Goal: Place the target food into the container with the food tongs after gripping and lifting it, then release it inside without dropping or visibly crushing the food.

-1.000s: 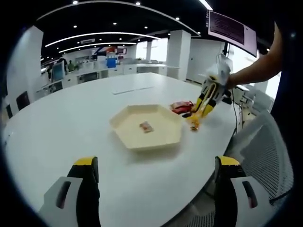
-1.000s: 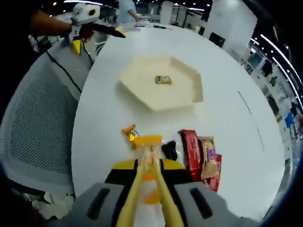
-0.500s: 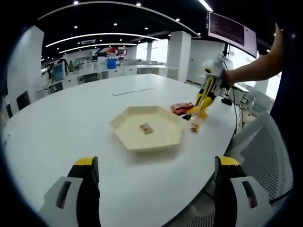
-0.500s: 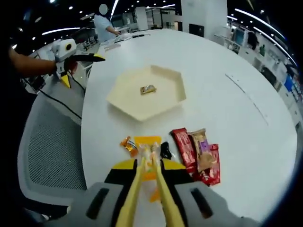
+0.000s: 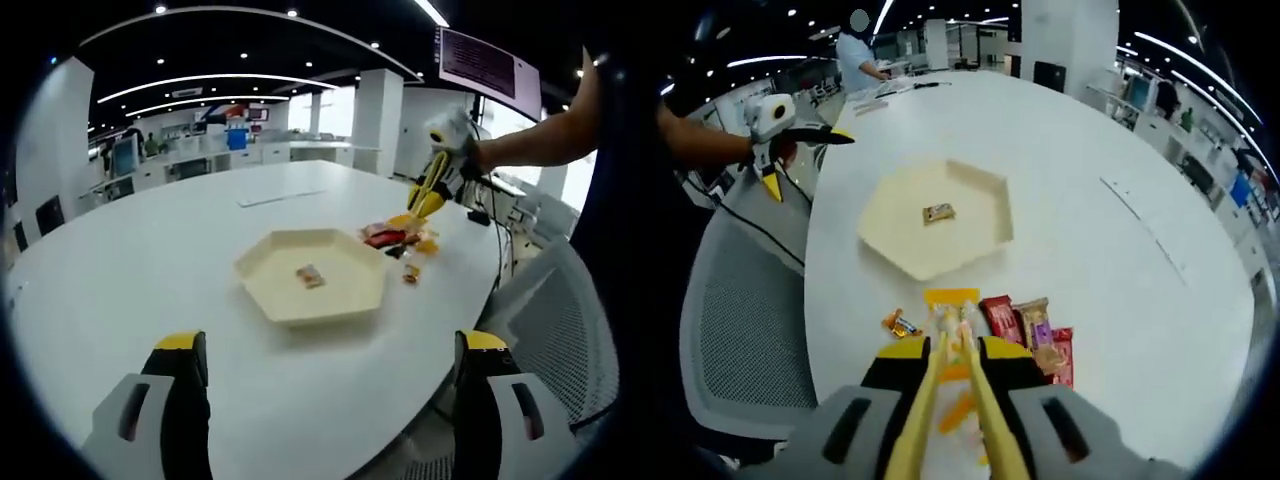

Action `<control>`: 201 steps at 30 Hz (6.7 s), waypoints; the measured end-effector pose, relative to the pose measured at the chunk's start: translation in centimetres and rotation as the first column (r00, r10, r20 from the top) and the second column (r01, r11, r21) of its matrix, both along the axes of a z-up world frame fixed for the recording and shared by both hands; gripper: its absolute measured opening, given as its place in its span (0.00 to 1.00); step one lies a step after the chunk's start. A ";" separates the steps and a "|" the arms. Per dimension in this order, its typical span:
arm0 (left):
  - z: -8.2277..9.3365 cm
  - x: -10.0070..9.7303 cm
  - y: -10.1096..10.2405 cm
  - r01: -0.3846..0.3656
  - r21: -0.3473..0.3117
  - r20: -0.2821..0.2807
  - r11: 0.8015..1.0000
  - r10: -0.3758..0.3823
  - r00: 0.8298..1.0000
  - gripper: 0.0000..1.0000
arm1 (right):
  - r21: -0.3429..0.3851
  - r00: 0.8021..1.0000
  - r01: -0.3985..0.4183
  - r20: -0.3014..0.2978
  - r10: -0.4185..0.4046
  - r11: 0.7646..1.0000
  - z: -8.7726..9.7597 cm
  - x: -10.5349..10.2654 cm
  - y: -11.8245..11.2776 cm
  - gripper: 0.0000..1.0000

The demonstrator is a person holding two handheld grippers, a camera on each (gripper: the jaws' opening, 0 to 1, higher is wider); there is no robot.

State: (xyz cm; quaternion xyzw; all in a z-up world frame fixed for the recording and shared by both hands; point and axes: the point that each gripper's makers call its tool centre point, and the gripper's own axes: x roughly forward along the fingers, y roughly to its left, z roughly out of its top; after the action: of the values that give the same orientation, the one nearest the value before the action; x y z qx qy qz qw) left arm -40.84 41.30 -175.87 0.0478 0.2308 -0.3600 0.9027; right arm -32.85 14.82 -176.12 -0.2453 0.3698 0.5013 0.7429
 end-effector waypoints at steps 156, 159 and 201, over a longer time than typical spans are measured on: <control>-0.1 0.1 0.0 0.030 0.034 0.051 0.999 -0.032 0.998 1.00 | 0.161 0.987 -0.104 0.141 0.082 0.982 1.5 -3.6 4.1 0.28; -0.3 0.2 0.1 0.025 0.028 0.036 0.999 -0.026 0.999 1.00 | 0.157 0.987 -0.110 0.134 0.089 0.982 0.7 -3.6 4.3 0.27; -0.2 0.2 0.1 0.010 0.016 0.028 1.000 -0.010 1.000 1.00 | -0.064 0.969 -0.238 0.060 0.242 0.969 -7.3 -4.9 4.5 0.24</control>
State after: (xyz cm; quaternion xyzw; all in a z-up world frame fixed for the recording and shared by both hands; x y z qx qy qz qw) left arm -40.65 41.45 -176.02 0.0613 0.2208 -0.3619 0.9036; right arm -37.74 19.34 -183.46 -0.3258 0.3262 0.5682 0.6816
